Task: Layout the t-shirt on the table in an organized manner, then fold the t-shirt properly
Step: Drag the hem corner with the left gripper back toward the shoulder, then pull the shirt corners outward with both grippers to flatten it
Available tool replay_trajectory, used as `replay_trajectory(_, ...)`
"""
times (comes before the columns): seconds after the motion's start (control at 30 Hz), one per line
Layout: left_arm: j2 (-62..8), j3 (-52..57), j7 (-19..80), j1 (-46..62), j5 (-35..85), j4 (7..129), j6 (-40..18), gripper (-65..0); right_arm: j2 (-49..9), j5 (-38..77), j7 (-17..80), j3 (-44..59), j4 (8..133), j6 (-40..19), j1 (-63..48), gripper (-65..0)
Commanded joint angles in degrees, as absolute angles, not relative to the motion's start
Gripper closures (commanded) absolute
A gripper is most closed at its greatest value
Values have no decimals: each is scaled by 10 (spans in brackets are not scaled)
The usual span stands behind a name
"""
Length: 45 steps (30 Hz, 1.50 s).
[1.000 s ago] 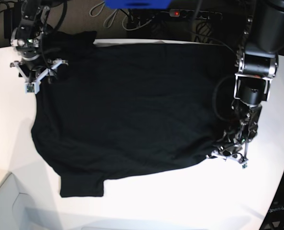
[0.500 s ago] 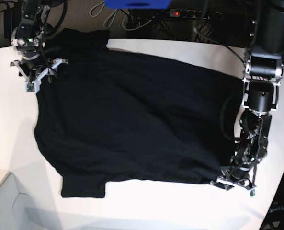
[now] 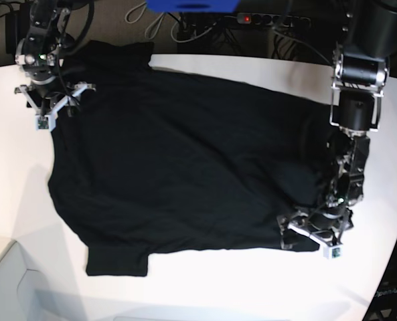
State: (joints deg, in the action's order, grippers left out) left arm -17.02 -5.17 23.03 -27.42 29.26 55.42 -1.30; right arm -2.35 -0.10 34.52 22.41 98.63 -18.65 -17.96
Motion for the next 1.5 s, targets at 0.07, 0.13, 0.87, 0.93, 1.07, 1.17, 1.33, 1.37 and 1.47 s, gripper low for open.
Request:
replay_trajectory(0.07,-175,-48,235,-249,294,609,-10,-650,-29,0,335,225,996,-187,-176,-332)
replay_trajectory(0.13,-175,-44,247,-225,294,625,-10,-650,-29,0,334,225,995,-187,-176,-332)
replay_trajectory(0.87,-154,4,251,-44,294,678,-15,-424,-29,3,330,225,993,-187,-168,-331)
replay_trajectory(0.93,-154,4,251,-32,294,678,-12,-278,-29,3,330,225,993,-187,-168,-331)
replay_trajectory(1.07,-155,5,251,-5,295,696,-11,-172,-29,3,330,225,993,-187,-167,-331)
replay_trajectory(1.17,-158,6,251,21,295,732,-10,-199,-29,3,330,225,993,-187,-167,-331)
replay_trajectory(1.33,-153,73,252,75,295,795,-10,-205,-32,3,330,226,963,-187,-159,-331)
replay_trajectory(1.37,-151,82,253,82,295,801,-10,-205,-32,3,330,227,953,-187,-156,-331)
replay_trajectory(1.47,-149,100,264,95,294,802,-10,-205,-33,3,330,227,938,-187,-157,-331)
